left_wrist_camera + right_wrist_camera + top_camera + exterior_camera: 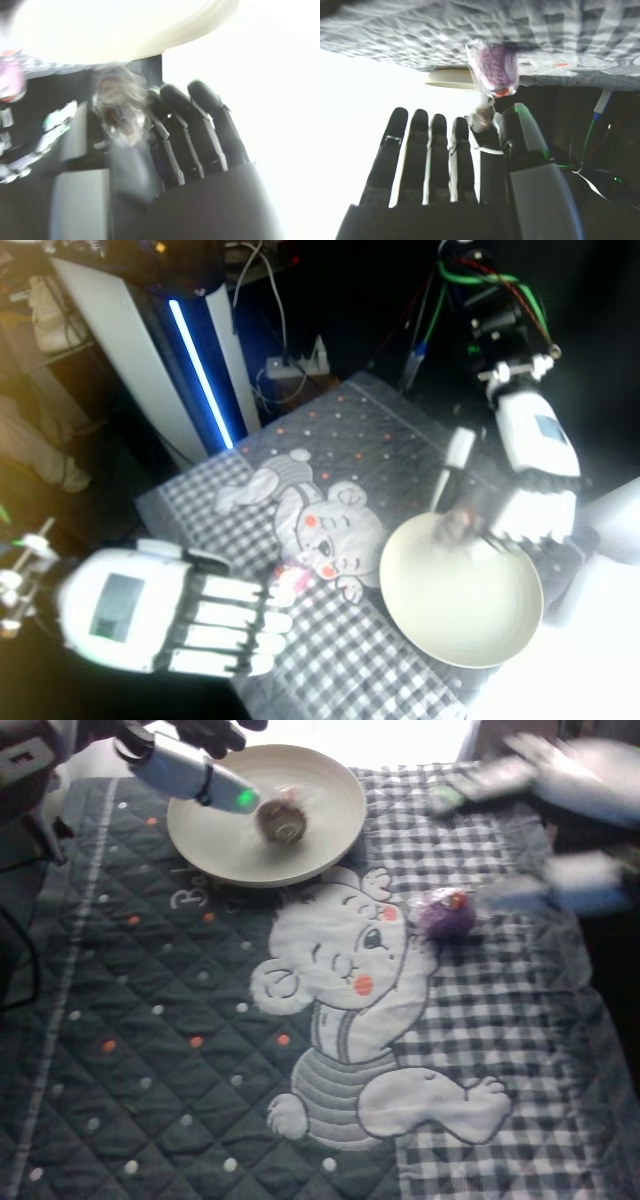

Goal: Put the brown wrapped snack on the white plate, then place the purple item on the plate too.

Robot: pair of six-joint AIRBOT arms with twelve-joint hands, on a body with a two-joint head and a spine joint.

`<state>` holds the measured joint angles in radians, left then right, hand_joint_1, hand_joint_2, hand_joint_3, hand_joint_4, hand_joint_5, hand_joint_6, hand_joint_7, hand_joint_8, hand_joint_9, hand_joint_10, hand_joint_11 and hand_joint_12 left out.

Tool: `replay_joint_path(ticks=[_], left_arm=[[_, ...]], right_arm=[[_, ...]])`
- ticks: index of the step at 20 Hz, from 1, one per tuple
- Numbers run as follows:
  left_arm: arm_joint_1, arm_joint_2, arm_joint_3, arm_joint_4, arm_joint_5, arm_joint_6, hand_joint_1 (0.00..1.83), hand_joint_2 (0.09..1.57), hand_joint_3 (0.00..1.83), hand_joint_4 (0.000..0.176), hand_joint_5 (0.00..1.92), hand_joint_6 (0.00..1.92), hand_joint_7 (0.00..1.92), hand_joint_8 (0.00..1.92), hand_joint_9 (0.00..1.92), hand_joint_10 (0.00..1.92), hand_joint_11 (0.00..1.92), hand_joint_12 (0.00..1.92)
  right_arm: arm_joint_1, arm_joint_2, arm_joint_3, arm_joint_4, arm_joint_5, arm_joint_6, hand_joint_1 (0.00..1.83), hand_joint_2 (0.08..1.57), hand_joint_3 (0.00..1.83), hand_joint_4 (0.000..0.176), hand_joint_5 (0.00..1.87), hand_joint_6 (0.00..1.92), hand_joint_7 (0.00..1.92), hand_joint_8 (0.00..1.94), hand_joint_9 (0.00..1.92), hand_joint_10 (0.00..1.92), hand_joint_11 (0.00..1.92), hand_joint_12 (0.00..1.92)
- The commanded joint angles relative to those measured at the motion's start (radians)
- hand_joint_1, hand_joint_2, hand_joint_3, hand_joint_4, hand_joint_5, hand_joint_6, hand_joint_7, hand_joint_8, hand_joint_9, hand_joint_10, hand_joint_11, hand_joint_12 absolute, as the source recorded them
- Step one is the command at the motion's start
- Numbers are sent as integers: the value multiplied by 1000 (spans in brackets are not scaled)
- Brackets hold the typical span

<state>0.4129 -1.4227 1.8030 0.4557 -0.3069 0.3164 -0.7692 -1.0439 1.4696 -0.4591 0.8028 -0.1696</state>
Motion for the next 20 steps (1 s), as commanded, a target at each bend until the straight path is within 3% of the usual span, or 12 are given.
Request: replay_joint_path(ticks=[1, 3, 5, 6, 8, 10, 13, 14, 17, 18, 19, 20], left_arm=[[6, 24, -6, -46, -81, -5, 830, 798, 2, 73, 457, 0, 676, 3, 655, 142, 209, 1193], [17, 38, -24, -52, -85, -3, 925, 881, 6, 106, 404, 0, 640, 0, 682, 67, 217, 1198], [31, 72, -68, -56, -125, 0, 847, 893, 1, 101, 390, 1, 600, 0, 656, 31, 135, 1279], [44, 101, -104, -69, -157, 3, 716, 859, 0, 83, 396, 1, 556, 0, 615, 4, 59, 1390], [83, 166, -179, -111, -238, 9, 704, 872, 4, 96, 391, 0, 521, 0, 571, 0, 11, 1374], [149, 240, -271, -155, -338, 17, 895, 897, 3, 61, 389, 0, 467, 0, 480, 0, 0, 1203], [232, 323, -398, -218, -478, 52, 896, 889, 2, 96, 377, 0, 438, 0, 502, 5, 0, 1267], [254, 343, -427, -225, -514, 52, 842, 898, 6, 110, 364, 0, 432, 0, 490, 0, 0, 1259], [300, 376, -473, -265, -598, 53, 786, 917, 11, 96, 356, 1, 426, 2, 474, 0, 0, 1257], [319, 386, -487, -291, -631, 53, 723, 916, 4, 87, 375, 3, 453, 6, 494, 8, 0, 1289], [328, 390, -492, -301, -644, 53, 723, 916, 4, 87, 375, 3, 453, 6, 494, 8, 0, 1289], [339, 394, -497, -312, -657, 53, 743, 915, 2, 76, 378, 4, 480, 12, 484, 5, 0, 1221]], right_arm=[[35, -32, 11, -8, 90, 35, 704, 1134, 0, 48, 442, 0, 409, 0, 401, 2, 50, 915], [55, -49, 18, -40, 89, 42, 770, 1097, 0, 57, 473, 1, 370, 0, 375, 0, 14, 987], [55, -49, 19, -56, 69, 43, 791, 1089, 0, 38, 465, 0, 346, 1, 321, 1, 0, 906], [55, -48, 19, -59, 58, 43, 829, 1075, 0, 68, 428, 0, 321, 2, 277, 0, 0, 823], [55, -42, 18, -73, 31, 45, 844, 1070, 0, 87, 414, 0, 312, 1, 268, 1, 0, 791], [55, -41, 18, -102, -11, 48, 824, 1031, 0, 94, 416, 0, 362, 1, 390, 8, 47, 972], [55, -42, 16, -134, -64, 48, 891, 1039, 4, 105, 385, 0, 335, 0, 375, 0, 49, 981], [54, -42, 16, -147, -85, 48, 918, 1030, 1, 83, 415, 2, 407, 5, 460, 16, 111, 1056], [54, -44, 18, -165, -129, 48, 991, 1009, 0, 53, 477, 3, 527, 10, 592, 30, 168, 1224], [54, -50, 22, -168, -143, 48, 1004, 1027, 0, 22, 536, 13, 640, 55, 558, 511, 168, 1585], [54, -54, 25, -169, -148, 48, 1004, 1027, 0, 22, 536, 13, 640, 55, 558, 511, 168, 1585], [54, -62, 30, -169, -155, 48, 1113, 1028, 0, 0, 721, 8, 611, 737, 482, 1357, 344, 1807]])
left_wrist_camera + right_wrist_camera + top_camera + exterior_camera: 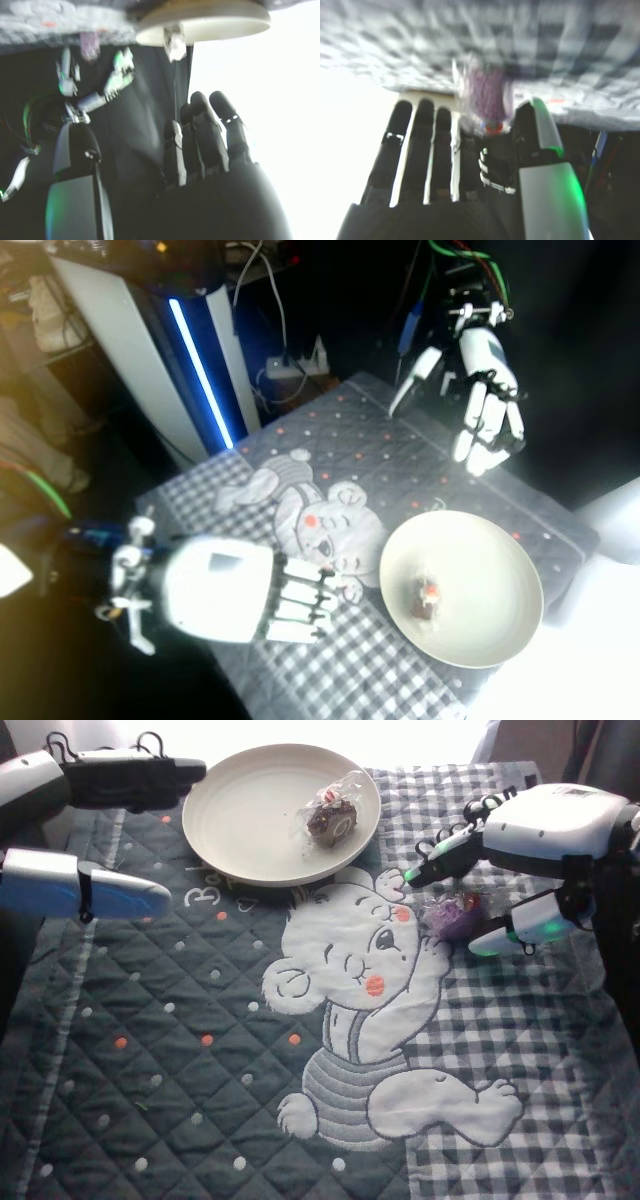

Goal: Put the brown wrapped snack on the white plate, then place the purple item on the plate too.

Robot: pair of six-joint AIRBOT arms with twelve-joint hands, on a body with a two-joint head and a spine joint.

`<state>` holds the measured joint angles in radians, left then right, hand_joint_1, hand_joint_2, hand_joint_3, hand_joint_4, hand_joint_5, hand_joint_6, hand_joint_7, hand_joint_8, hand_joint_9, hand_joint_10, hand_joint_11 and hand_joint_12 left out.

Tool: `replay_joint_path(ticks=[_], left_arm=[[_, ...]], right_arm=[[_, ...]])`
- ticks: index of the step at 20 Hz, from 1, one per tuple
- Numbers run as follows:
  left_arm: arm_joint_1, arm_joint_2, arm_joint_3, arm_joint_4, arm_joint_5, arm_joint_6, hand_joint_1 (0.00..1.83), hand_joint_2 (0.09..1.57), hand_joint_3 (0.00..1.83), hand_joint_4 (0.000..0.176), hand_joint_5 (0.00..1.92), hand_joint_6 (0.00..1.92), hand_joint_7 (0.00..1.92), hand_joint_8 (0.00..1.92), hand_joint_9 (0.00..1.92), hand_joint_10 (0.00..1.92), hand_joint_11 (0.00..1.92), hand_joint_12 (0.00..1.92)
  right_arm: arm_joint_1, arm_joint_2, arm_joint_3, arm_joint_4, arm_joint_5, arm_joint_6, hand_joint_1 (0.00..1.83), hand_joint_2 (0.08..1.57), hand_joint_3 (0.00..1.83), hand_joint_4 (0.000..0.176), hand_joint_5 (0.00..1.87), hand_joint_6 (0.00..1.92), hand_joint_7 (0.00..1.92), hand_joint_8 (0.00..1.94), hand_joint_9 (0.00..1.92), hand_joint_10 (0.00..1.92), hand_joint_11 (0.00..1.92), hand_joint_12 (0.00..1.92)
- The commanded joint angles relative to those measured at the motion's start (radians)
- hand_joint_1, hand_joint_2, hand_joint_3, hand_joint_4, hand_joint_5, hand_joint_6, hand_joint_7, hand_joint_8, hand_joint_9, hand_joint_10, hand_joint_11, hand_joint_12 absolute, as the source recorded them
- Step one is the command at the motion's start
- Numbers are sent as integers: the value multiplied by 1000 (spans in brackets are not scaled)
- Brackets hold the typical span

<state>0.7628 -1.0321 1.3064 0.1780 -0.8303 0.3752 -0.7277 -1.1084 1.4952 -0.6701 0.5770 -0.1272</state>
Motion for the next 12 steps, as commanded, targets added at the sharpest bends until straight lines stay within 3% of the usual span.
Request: replay_joint_path(ticks=[1, 2, 3, 4, 5, 6, 7, 8, 9, 10, 11, 12], left_arm=[[-7, 3, -2, -39, -137, -6, 742, 918, 2, 65, 391, 5, 489, 11, 487, 6, 0, 1188], [-5, 3, -2, -39, -135, -6, 742, 918, 2, 65, 391, 5, 489, 11, 487, 6, 0, 1188], [-3, 3, -2, -39, -133, -6, 726, 916, 0, 59, 410, 6, 490, 6, 494, 8, 0, 1200], [-1, 3, -2, -39, -133, -6, 726, 916, 0, 59, 410, 6, 490, 6, 494, 8, 0, 1200], [1, 3, -2, -39, -135, -6, 735, 908, 0, 63, 411, 3, 494, 5, 495, 7, 0, 1176], [3, 3, -2, -43, -137, -6, 731, 898, 0, 47, 423, 5, 498, 4, 498, 7, 0, 1197], [4, 3, -2, -45, -138, -6, 731, 898, 0, 47, 423, 5, 498, 4, 498, 7, 0, 1197], [4, -2, 2, -45, -135, -6, 724, 897, 0, 27, 431, 4, 501, 3, 502, 7, 0, 1241], [-1, -14, 11, -45, -130, -6, 715, 892, 0, 30, 441, 5, 514, 5, 517, 12, 0, 1272], [-3, -17, 13, -45, -129, -6, 715, 892, 0, 37, 436, 2, 520, 7, 518, 12, 0, 1275], [0, -15, 11, -55, -139, -6, 746, 896, 0, 42, 422, 0, 521, 5, 499, 3, 0, 1240], [15, -7, 4, -77, -162, -6, 761, 880, 0, 14, 458, 14, 522, 5, 497, 2, 0, 1235]], right_arm=[[13, -2, 7, 42, 68, 6, 1097, 1070, 4, 0, 792, 12, 509, 1165, 455, 1642, 391, 1898], [13, -6, 11, 42, 66, 6, 1097, 1070, 4, 0, 792, 12, 509, 1165, 455, 1642, 391, 1898], [13, -9, 13, 42, 65, 6, 1238, 1165, 0, 0, 936, 776, 829, 1439, 710, 1793, 688, 1920], [13, -9, 16, 42, 65, 6, 1238, 1165, 0, 0, 936, 776, 829, 1439, 710, 1793, 688, 1920], [13, -8, 19, 48, 66, 6, 1244, 1159, 0, 0, 1054, 669, 789, 1505, 705, 1693, 657, 1920], [13, -8, 25, 61, 78, 6, 1338, 1155, 1, 0, 1053, 691, 836, 1351, 720, 1529, 481, 1722], [13, -9, 32, 79, 96, 6, 1338, 1155, 1, 0, 1053, 691, 836, 1351, 720, 1529, 481, 1722], [13, -18, 49, 141, 148, 6, 1361, 1151, 0, 0, 1061, 700, 850, 1287, 739, 1471, 538, 1606], [25, -35, 73, 211, 205, 6, 1260, 1151, 0, 0, 1038, 747, 834, 1374, 713, 1264, 524, 1580], [51, -44, 80, 216, 210, 5, 1255, 1137, 0, 0, 1080, 642, 855, 1378, 726, 1122, 505, 1526], [123, -66, 90, 207, 210, -19, 1255, 1114, 0, 0, 1120, 592, 904, 1293, 807, 1041, 637, 1399], [180, -108, 119, 190, 206, -23, 1355, 1091, 1, 0, 1070, 673, 1010, 1064, 908, 1163, 486, 1298]])
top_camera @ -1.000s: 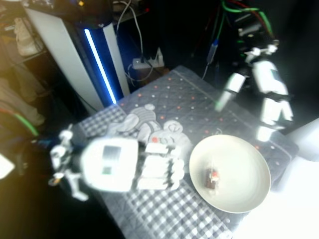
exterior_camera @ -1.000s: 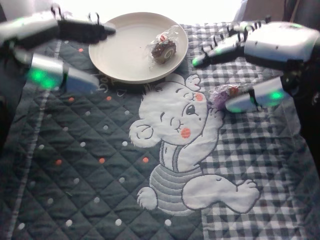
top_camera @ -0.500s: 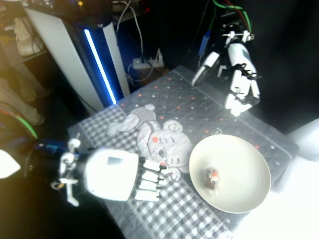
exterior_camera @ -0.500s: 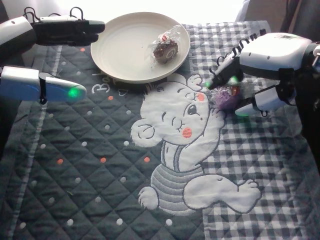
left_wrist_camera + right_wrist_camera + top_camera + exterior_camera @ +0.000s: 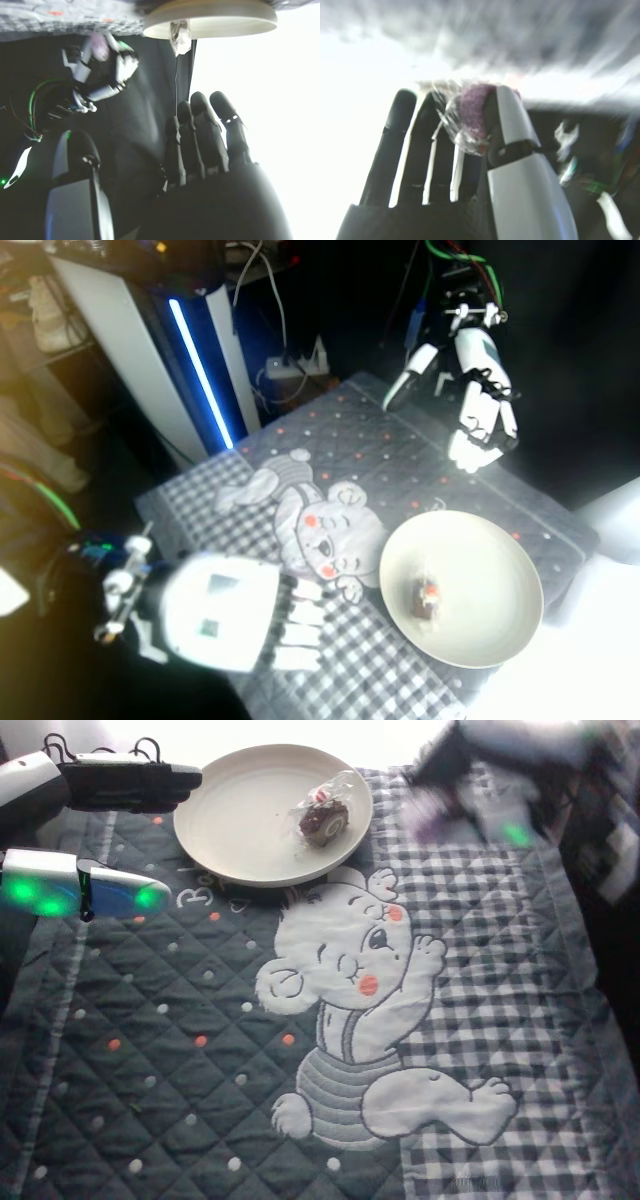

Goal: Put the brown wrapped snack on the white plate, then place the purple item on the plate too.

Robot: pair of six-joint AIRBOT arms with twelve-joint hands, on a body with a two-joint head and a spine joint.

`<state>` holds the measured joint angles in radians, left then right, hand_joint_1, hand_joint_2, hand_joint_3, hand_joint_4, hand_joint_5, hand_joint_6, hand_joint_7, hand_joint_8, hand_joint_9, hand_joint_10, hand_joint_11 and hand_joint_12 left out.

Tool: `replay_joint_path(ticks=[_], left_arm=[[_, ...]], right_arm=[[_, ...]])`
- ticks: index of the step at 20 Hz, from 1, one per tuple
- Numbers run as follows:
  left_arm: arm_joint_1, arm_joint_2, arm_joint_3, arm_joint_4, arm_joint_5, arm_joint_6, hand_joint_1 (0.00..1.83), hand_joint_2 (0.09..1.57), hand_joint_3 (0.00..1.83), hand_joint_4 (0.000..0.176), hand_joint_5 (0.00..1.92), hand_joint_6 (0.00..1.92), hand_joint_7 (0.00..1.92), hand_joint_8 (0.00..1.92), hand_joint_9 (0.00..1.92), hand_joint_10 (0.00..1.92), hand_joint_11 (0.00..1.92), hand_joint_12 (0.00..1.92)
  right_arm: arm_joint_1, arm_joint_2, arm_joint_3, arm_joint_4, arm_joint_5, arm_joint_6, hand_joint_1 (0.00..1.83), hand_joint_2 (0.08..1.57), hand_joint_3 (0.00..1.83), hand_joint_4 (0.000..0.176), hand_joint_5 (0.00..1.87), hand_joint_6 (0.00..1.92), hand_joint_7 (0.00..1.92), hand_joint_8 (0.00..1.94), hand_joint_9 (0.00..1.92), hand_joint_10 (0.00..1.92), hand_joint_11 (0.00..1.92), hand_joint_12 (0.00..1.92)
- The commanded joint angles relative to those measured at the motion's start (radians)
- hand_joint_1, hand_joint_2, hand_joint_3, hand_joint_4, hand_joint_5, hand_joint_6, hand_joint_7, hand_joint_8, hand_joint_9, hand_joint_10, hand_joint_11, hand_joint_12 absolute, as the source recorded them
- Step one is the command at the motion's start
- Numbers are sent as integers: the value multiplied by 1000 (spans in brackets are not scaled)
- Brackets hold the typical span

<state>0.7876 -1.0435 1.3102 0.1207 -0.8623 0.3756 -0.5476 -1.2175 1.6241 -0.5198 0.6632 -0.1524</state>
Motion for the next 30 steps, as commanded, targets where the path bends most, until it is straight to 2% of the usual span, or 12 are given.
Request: replay_joint_path(ticks=[1, 4, 6, 9, 11, 13, 15, 16, 21, 22, 24, 30], left_arm=[[1, 8, -4, -34, -146, -7, 781, 880, 0, 11, 451, 7, 503, 1, 468, 1, 0, 1204], [28, 15, -12, -72, -230, -32, 844, 855, 0, 0, 475, 2, 517, 3, 506, 11, 3, 1168], [47, 31, -34, -111, -312, -30, 825, 848, 0, 0, 573, 17, 685, 39, 666, 80, 92, 1238], [45, 32, -37, -120, -340, -30, 869, 862, 0, 0, 650, 5, 712, 171, 519, 606, 161, 1232], [44, 32, -40, -119, -348, -28, 863, 853, 0, 0, 680, 14, 721, 205, 486, 705, 195, 1188], [50, 31, -43, -125, -352, -28, 866, 838, 0, 0, 695, 15, 698, 265, 474, 764, 223, 1194], [64, 32, -44, -146, -365, -28, 872, 835, 0, 0, 657, 0, 618, 381, 420, 826, 207, 1272], [71, 35, -46, -161, -382, -30, 825, 844, 2, 0, 609, 0, 596, 367, 424, 811, 230, 1328], [145, 86, -102, -239, -560, -37, 827, 818, 0, 0, 298, 0, 348, 2, 378, 113, 93, 1121], [168, 100, -122, -249, -607, -37, 825, 828, 3, 58, 197, 0, 247, 0, 293, 39, 18, 1020], [199, 118, -150, -259, -690, -35, 729, 829, 2, 107, 9, 0, 18, 1, 51, 2, 0, 558], [261, 136, -199, -290, -798, -32, 709, 1025, 18, 118, 0, 0, 0, 0, 0, 0, 0, 0]], right_arm=[[27, -28, 13, 39, 119, 3, 1380, 1086, 1, 0, 1012, 804, 1048, 908, 945, 1188, 630, 1290], [101, -142, 104, 35, 60, 3, 1397, 1047, 1, 0, 995, 857, 1228, 516, 1062, 1047, 830, 1186], [136, -216, 163, 35, 0, 2, 1250, 1105, 1, 0, 966, 831, 1046, 1058, 861, 993, 634, 1522], [143, -238, 185, 39, -29, 2, 946, 905, 0, 125, 189, 16, 265, 65, 312, 207, 32, 1178], [143, -238, 190, 39, -47, 2, 900, 857, 0, 143, 25, 0, 127, 2, 247, 48, 0, 1112], [143, -238, 189, 42, -48, 2, 882, 841, 5, 147, 11, 2, 340, 106, 46, 1169, 0, 1669], [143, -237, 176, 46, -37, 2, 887, 836, 1, 156, 4, 0, 169, 14, 83, 582, 0, 1246], [142, -230, 158, 61, -10, 2, 878, 838, 1, 168, 5, 9, 64, 5, 39, 155, 0, 381], [138, -41, -39, 174, 276, 2, 817, 854, 0, 176, 3, 3, 11, 0, 1, 0, 0, 203], [137, -2, -80, 186, 339, 0, 810, 847, 0, 176, 1, 2, 5, 0, 0, 0, 8, 482], [102, 87, -169, 252, 450, -80, 841, 826, 0, 169, 7, 2, 21, 2, 14, 3, 0, 40], [-250, 238, -327, 543, 778, -116, 663, 900, 0, 176, 30, 11, 60, 14, 24, 8, 0, 0]])
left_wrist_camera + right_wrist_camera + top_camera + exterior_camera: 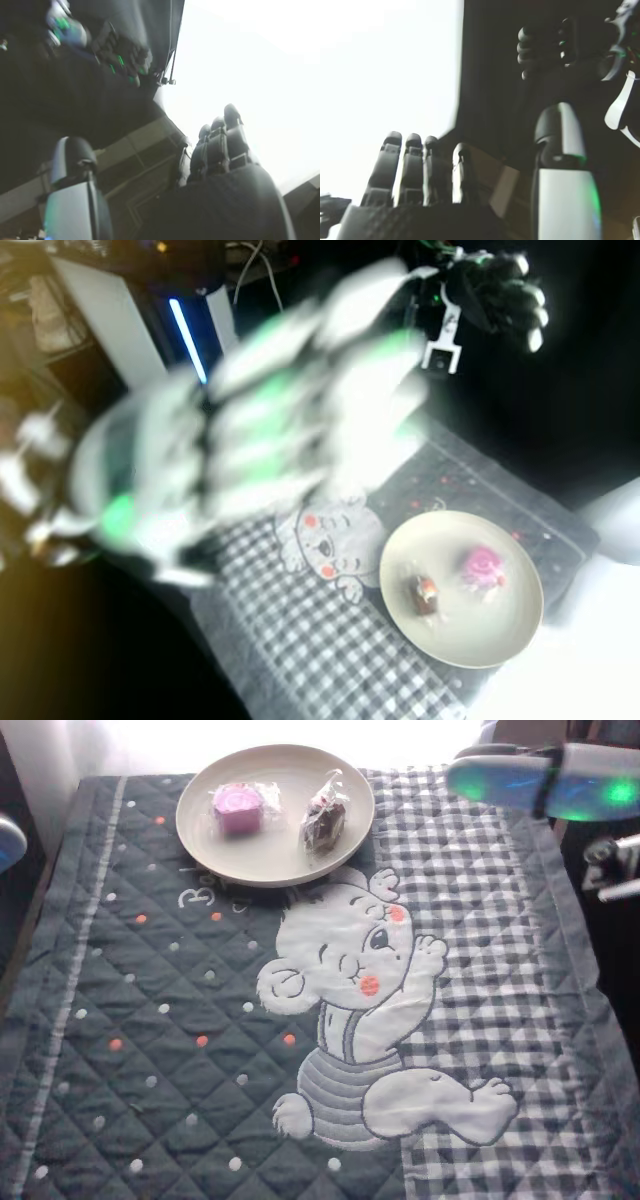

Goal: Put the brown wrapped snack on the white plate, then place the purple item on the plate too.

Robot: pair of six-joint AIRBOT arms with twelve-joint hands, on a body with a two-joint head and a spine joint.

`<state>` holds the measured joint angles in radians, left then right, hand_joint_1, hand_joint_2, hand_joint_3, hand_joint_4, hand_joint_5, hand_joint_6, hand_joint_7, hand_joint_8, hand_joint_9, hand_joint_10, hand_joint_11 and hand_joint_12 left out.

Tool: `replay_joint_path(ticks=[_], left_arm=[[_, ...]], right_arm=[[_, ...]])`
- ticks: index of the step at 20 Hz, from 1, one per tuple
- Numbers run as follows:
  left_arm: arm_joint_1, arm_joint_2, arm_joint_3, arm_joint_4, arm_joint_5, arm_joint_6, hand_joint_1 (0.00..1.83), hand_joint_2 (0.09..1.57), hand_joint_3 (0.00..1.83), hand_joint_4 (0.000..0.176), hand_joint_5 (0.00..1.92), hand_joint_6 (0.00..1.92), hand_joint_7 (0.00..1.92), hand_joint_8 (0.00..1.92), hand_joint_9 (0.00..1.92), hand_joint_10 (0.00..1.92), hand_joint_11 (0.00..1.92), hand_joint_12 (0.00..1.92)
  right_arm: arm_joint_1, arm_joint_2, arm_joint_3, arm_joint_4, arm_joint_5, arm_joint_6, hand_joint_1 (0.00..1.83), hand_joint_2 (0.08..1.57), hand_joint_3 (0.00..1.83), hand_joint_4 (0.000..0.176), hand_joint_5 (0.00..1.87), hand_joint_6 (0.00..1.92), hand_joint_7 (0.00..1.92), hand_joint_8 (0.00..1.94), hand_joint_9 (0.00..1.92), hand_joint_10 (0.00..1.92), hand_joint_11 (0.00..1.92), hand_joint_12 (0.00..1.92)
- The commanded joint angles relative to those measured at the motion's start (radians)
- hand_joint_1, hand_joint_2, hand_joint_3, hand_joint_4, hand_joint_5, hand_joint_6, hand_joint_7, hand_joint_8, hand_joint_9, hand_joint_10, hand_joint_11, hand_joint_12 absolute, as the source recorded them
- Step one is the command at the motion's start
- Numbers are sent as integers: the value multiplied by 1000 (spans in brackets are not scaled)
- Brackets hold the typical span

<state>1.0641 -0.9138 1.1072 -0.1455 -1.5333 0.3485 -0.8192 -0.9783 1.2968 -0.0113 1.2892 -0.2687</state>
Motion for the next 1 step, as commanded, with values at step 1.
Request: replay_joint_path(ticks=[1], left_arm=[[33, 7, -5, -62, -149, -6, 658, 1037, 16, 97, 0, 0, 0, 0, 0, 0, 0, 0]], right_arm=[[-41, -3, -4, 87, 175, -1, 654, 895, 0, 176, 38, 12, 63, 12, 19, 5, 0, 0]])
